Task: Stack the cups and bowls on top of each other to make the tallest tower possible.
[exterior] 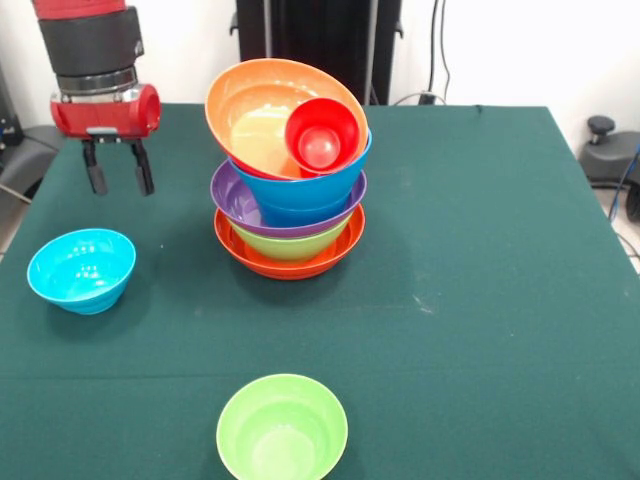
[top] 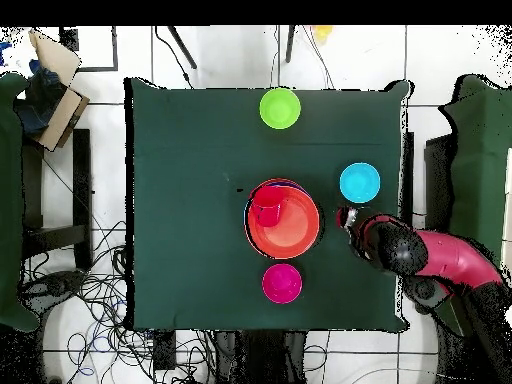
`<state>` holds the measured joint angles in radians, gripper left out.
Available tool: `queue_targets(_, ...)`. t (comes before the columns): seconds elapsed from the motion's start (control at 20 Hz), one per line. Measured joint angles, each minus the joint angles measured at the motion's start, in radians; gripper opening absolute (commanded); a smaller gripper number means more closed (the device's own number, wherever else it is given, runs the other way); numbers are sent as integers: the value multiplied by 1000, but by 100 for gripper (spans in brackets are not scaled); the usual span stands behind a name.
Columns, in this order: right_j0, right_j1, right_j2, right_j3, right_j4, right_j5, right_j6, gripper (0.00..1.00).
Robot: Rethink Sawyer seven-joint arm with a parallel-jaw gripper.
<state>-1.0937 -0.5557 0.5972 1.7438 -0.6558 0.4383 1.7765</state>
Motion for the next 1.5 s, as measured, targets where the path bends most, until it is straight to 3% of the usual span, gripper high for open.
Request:
queue_targets(0.3,49,101,15,-160,1,99,0,100)
queue_targets(0.7,85,198,48,-290,2,142,0,100)
queue_targets(1.5,112,299,65,-434,2,142,0,100)
